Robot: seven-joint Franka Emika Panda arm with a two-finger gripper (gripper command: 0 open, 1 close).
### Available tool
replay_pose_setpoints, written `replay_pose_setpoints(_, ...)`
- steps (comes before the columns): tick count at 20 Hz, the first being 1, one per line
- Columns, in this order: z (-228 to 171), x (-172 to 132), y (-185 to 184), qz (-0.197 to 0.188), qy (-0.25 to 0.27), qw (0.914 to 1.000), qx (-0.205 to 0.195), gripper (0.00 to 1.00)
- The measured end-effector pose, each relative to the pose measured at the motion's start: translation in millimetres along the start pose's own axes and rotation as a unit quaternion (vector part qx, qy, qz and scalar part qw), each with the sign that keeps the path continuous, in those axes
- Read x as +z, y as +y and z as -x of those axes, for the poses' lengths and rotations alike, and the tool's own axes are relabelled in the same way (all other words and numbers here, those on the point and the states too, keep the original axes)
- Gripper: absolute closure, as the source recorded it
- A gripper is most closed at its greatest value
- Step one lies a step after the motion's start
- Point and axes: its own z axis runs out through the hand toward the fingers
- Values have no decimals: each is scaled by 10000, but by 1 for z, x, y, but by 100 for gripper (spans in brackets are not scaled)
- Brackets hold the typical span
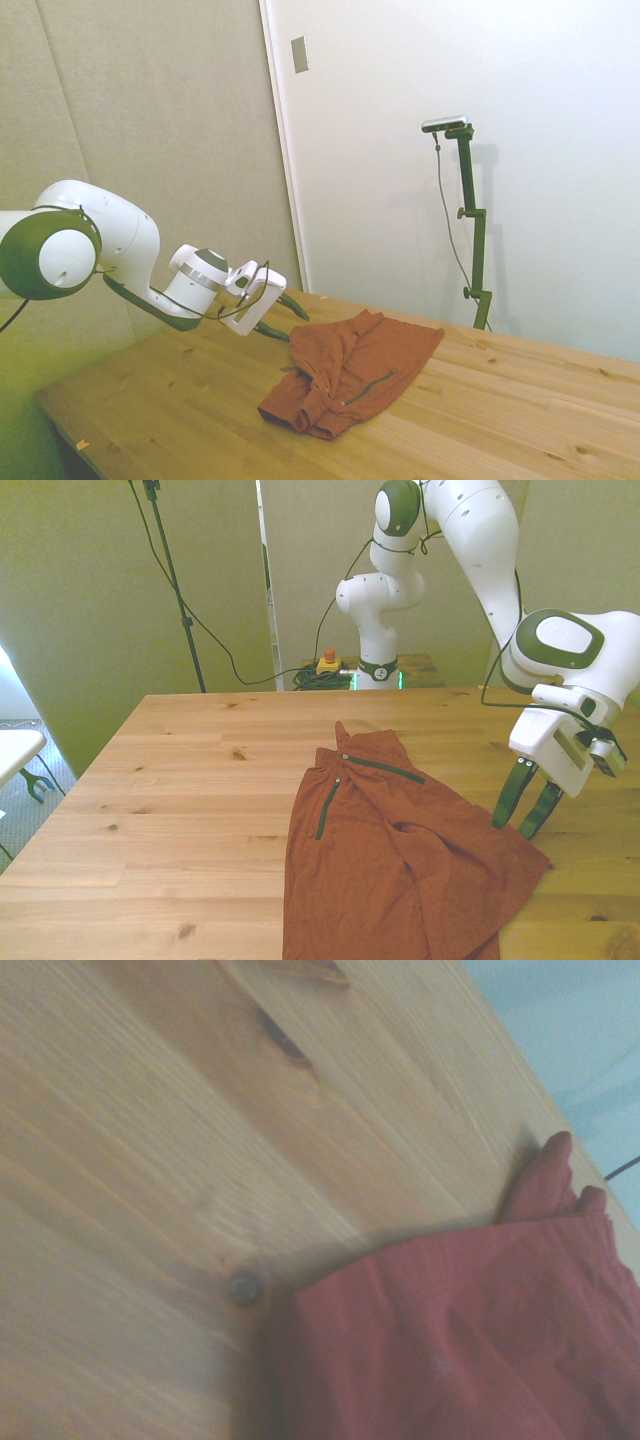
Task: Fold the shorts
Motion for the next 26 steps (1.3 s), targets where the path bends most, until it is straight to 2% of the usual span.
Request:
replay_pose_setpoints(6,-6,13,-2,-27,257,9996,-103,0)
replay_pose_setpoints(17,-25,31,-13,-11,373,9993,23,0)
replay_pose_setpoints(18,-27,33,-13,-2,382,9993,28,100)
replay_pose_setpoints(26,-32,40,-13,-40,406,9991,69,100)
